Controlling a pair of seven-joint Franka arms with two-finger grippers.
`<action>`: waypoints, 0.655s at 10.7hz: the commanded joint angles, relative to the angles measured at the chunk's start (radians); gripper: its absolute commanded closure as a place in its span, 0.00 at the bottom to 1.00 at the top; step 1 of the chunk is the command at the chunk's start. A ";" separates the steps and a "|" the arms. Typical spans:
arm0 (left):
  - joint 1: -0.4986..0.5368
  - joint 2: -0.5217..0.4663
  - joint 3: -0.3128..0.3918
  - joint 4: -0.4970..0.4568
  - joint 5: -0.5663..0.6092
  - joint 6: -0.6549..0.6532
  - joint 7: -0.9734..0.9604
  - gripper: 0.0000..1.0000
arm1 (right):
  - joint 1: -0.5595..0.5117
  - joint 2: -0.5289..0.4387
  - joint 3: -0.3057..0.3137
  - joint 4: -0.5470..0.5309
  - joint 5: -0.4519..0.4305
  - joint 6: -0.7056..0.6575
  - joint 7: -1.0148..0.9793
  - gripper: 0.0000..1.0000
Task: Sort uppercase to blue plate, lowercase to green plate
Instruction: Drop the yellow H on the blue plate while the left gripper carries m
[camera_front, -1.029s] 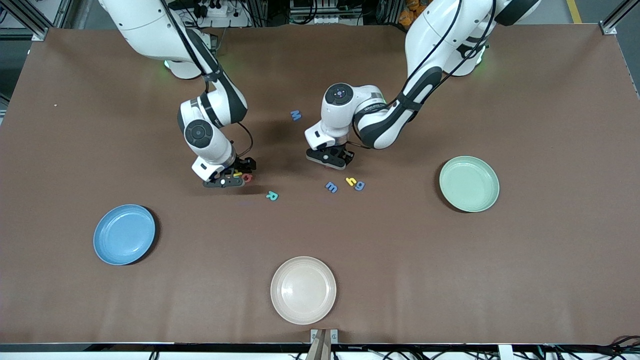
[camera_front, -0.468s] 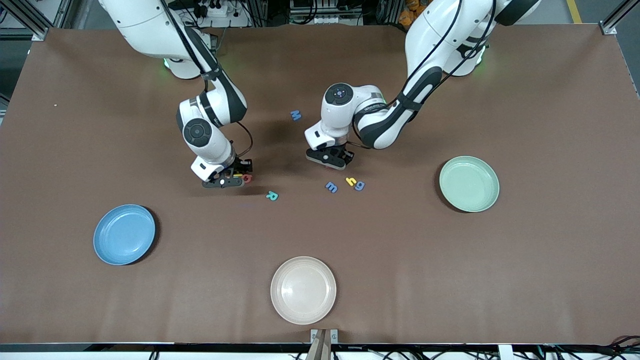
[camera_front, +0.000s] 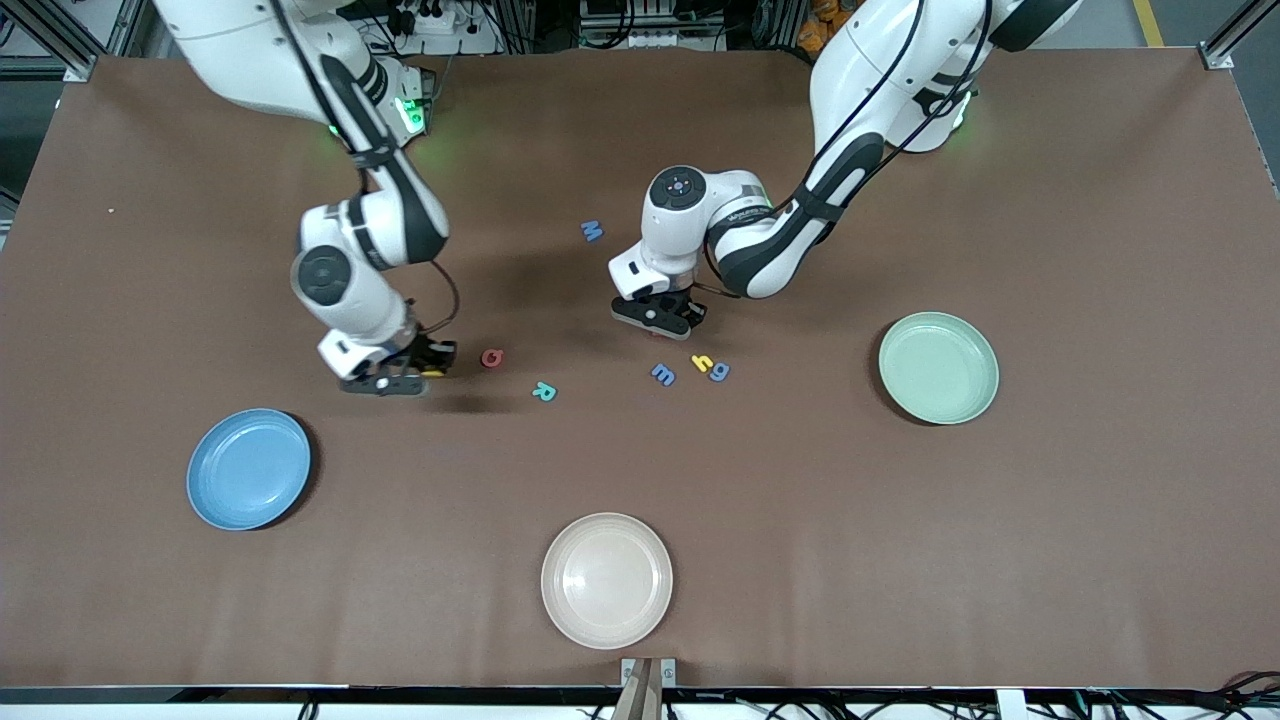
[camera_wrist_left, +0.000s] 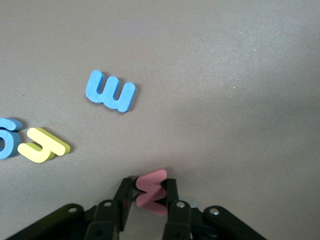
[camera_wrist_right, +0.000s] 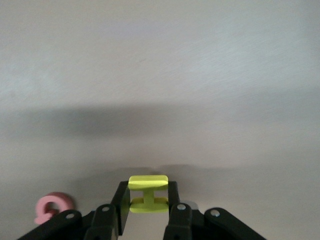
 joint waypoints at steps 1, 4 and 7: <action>-0.005 0.024 0.000 0.017 0.037 0.016 -0.015 0.73 | -0.094 -0.053 0.008 -0.003 0.010 -0.052 -0.127 1.00; 0.000 0.024 0.000 0.017 0.051 0.014 -0.004 0.83 | -0.236 -0.040 0.008 0.061 0.011 -0.135 -0.395 1.00; 0.009 0.010 0.000 0.017 0.052 -0.010 0.011 0.90 | -0.323 -0.001 0.008 0.136 0.008 -0.135 -0.701 1.00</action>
